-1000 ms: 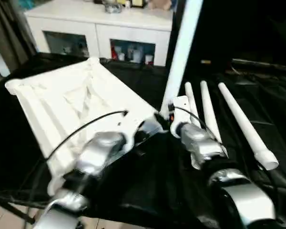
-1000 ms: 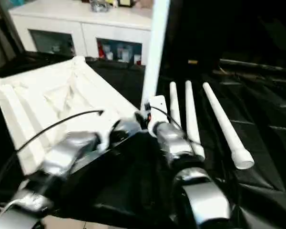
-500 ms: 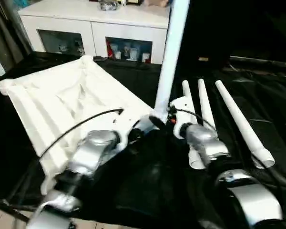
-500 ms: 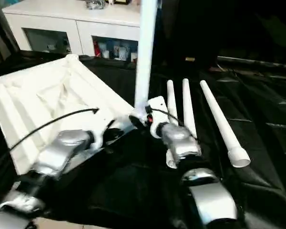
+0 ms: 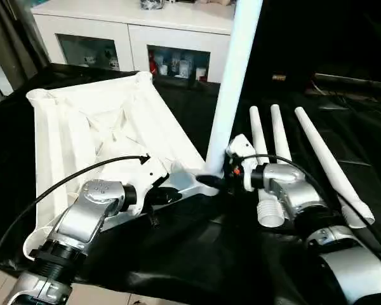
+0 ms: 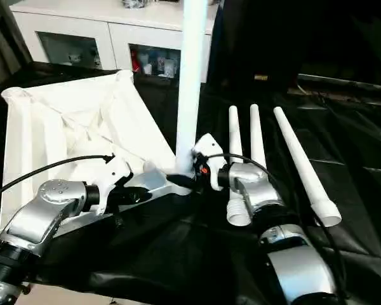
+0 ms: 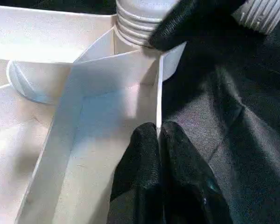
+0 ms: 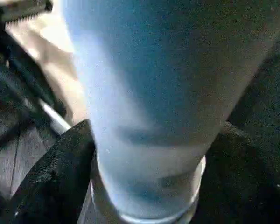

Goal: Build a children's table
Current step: Insert table leg to table base

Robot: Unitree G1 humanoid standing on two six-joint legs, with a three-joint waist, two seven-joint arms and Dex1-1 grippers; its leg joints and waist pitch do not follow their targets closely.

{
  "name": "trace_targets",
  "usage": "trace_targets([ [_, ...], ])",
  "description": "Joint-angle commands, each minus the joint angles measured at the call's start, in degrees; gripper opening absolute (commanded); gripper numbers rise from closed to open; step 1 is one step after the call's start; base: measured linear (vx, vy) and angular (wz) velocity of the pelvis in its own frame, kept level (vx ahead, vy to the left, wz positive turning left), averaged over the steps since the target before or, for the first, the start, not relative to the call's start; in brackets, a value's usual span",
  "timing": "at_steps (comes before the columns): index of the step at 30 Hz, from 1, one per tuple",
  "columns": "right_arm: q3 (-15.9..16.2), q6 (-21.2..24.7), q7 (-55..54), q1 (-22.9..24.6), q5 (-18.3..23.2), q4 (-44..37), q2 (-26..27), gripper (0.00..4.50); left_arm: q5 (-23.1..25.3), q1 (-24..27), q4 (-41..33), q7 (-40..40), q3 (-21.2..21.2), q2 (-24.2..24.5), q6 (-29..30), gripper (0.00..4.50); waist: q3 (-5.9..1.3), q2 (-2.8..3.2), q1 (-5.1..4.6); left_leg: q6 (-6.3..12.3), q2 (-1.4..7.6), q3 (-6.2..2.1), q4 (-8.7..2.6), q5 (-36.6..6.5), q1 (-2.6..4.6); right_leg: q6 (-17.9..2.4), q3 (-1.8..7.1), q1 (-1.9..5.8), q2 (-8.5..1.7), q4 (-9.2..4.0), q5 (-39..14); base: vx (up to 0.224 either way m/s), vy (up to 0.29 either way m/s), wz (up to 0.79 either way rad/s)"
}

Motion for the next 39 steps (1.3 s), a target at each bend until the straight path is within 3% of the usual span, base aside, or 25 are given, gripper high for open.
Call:
trace_targets([
  [1,0.7,-0.6,0.8,0.6,-0.8,-0.7,-0.1,3.54,-1.9,0.9,-0.4,-1.8,-1.2,-0.9,0.0,0.0,-3.11,-0.19,0.03,3.76,2.56,-0.53,-3.63,-7.1,0.37,-13.2,3.25,3.38,-5.1,-4.05,-4.9,0.0,0.0,0.0],
  [8,0.2,-0.3,1.1,0.2,0.0,-0.2,0.6,2.87,-2.0,0.9,-0.4,-1.8,-0.7,-0.9,0.1,0.0,-3.24,-0.31,0.06,4.63,2.47,-0.48,-3.44,-5.4,0.28,-13.5,3.21,3.41,-5.0,-3.75,-2.5,0.0,0.0,0.0],
  [14,-1.3,2.8,-2.1,1.4,1.5,0.1,2.5,2.77,-2.1,1.3,-0.3,-0.5,-0.5,-1.9,1.2,0.0,-3.18,-0.32,-0.03,4.72,2.5,-0.52,-3.52,-5.2,0.26,-13.5,3.2,3.4,-5.01,-3.75,-2.7,0.0,0.0,0.0],
  [17,-4.1,5.7,-25.7,0.0,-0.8,6.5,6.8,2.76,1.7,-2.6,7.1,12.8,1.5,-8.4,3.9,0.0,-2.36,-0.24,-0.61,2.06,2.4,-0.53,-4.1,-9.0,0.64,-11.9,3.18,2.81,-4.94,-4.97,-11.2,0.0,0.0,0.0],
  [18,-5.6,6.9,-32.2,-0.5,-0.3,8.1,8.2,2.76,2.2,-4.2,9.9,16.9,2.6,-10.7,4.3,0.0,-2.33,-0.3,-0.68,0.16,2.22,-0.69,-4.22,-11.3,0.97,-10.5,3.31,3.0,-5.23,-5.41,-17.1,0.0,0.0,0.0],
  [19,-5.6,6.9,-32.2,-0.5,-0.3,8.1,8.2,2.76,2.2,-4.2,9.9,16.9,2.6,-10.7,4.3,0.0,-2.24,-0.22,-0.53,-0.91,2.28,-0.91,-4.43,-13.9,1.45,-8.8,3.34,2.72,-5.37,-5.93,-21.9,0.0,0.0,0.0],
  [21,-7.9,8.7,-41.7,-1.3,0.8,10.1,10.7,2.76,2.9,-6.8,14.1,22.8,3.8,-14.2,4.5,0.0,-2.12,-0.18,-0.71,-0.85,2.12,-0.83,-4.54,-15.8,1.47,-7.3,3.51,2.27,-5.26,-6.37,-24.4,0.0,0.0,0.0],
  [22,-9.1,8.9,-44.1,-1.7,1.8,10.5,12.0,2.76,3.4,-7.8,15.6,24.5,3.8,-15.3,4.3,0.0,-2.25,-0.23,-0.47,-1.14,2.13,-0.97,-4.5,-16.5,1.83,-6.4,3.42,2.23,-5.34,-6.49,-25.3,0.0,0.0,0.0],
  [24,-10.8,7.7,-45.3,-2.3,3.7,10.5,14.5,2.76,4.4,-9.4,17.7,27.1,3.5,-16.9,3.4,0.0,-2.46,-0.3,-0.23,-0.84,2.18,-0.9,-4.52,-16.4,1.93,-6.0,3.55,2.1,-5.28,-6.38,-23.5,0.0,0.0,0.0],
  [25,-10.8,6.9,-44.7,-2.5,3.9,10.2,15.2,2.76,4.7,-9.8,18.0,27.4,3.2,-17.3,3.1,0.0,-2.58,0.08,-0.21,-0.68,2.28,-0.91,-4.62,-15.7,1.67,-6.2,3.58,2.3,-5.29,-6.23,-20.9,0.0,0.0,0.0],
  [26,-10.8,6.8,-44.5,-2.5,4.0,10.1,15.3,2.76,4.7,-9.9,18.1,27.4,3.1,-17.3,3.0,0.0,-2.6,-0.04,-0.24,-0.5,2.27,-0.91,-4.62,-15.3,1.49,-6.4,3.54,2.41,-5.2,-6.08,-19.7,0.0,0.0,0.0],
  [27,-10.9,5.9,-44.2,-2.7,4.1,10.0,16.0,3.31,5.1,-10.3,18.5,27.6,3.0,-17.8,2.5,0.0,-2.72,-0.01,-0.1,-0.27,2.31,-0.91,-4.64,-14.5,1.35,-6.9,3.48,2.56,-5.2,-5.84,-17.6,0.0,0.0,0.0],
  [29,-10.9,4.7,-43.2,-3.1,4.0,9.8,16.5,3.48,5.6,-10.8,19.0,27.2,2.6,-18.3,1.7,0.0,-2.85,-0.05,-0.02,0.22,2.31,-0.74,-4.43,-13.1,1.28,-7.8,3.53,2.58,-5.17,-5.58,-14.4,0.0,0.0,0.0],
  [31,-10.9,3.5,-41.8,-3.4,3.8,9.5,16.1,3.67,5.3,-10.5,18.6,25.5,2.0,-18.2,0.5,0.0,-2.87,-0.27,-0.26,0.88,2.27,-0.92,-4.55,-11.9,0.58,-8.1,3.36,3.14,-5.31,-5.33,-13.4,0.0,0.0,0.0],
  [33,-10.2,2.3,-40.3,-3.5,2.8,9.3,15.4,3.88,4.9,-9.8,17.6,24.0,1.8,-17.6,0.2,0.0,-2.89,-0.37,-0.32,1.21,2.27,-0.89,-4.46,-11.3,0.56,-8.1,3.33,3.17,-5.39,-5.37,-13.8,0.0,0.0,0.0],
  [39,-7.3,0.1,-28.4,-2.9,1.0,7.3,10.4,3.88,3.7,-6.0,12.7,16.8,1.4,-13.4,-0.9,0.0,-2.98,-0.42,-0.25,3.28,2.28,-0.66,-4.07,-7.7,0.14,-9.6,3.33,3.57,-5.45,-5.02,-9.4,0.0,0.0,0.0],
])
